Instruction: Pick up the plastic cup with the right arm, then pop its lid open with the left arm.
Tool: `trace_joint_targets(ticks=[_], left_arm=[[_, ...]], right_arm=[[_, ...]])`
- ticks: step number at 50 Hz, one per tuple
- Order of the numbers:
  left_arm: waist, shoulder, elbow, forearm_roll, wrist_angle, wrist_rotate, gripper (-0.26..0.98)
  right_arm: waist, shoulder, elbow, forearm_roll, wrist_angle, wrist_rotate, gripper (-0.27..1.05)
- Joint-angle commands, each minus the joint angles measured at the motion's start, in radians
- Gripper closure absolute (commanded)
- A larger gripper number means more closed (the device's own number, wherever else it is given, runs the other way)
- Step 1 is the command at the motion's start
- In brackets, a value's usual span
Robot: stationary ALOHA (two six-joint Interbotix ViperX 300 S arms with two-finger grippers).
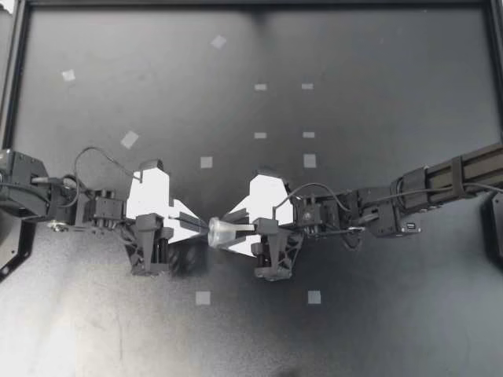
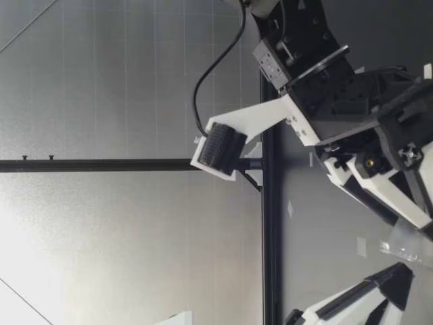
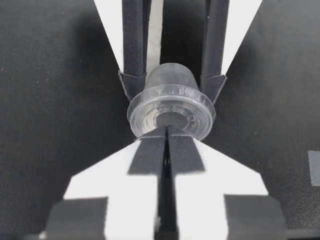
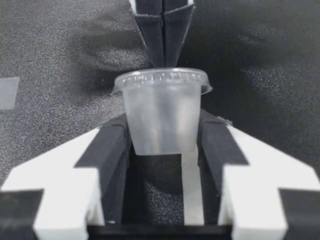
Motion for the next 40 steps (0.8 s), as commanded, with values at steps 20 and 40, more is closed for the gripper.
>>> trace_joint_targets(ticks=[20,40], left_arm=[[-0.002,-0.084,0.012,-0.003,-0.021,-0.023,0.76],[-0.008,-0.23,0.078,-0.067,-0.367,-0.474,0.69]], right_arm=[[0.015,-0.097,0.06,-0.003,-0.038,0.0,0.42],[0.015,-0.308,0.265,-0.003,-0.5,-0.06,0.47]])
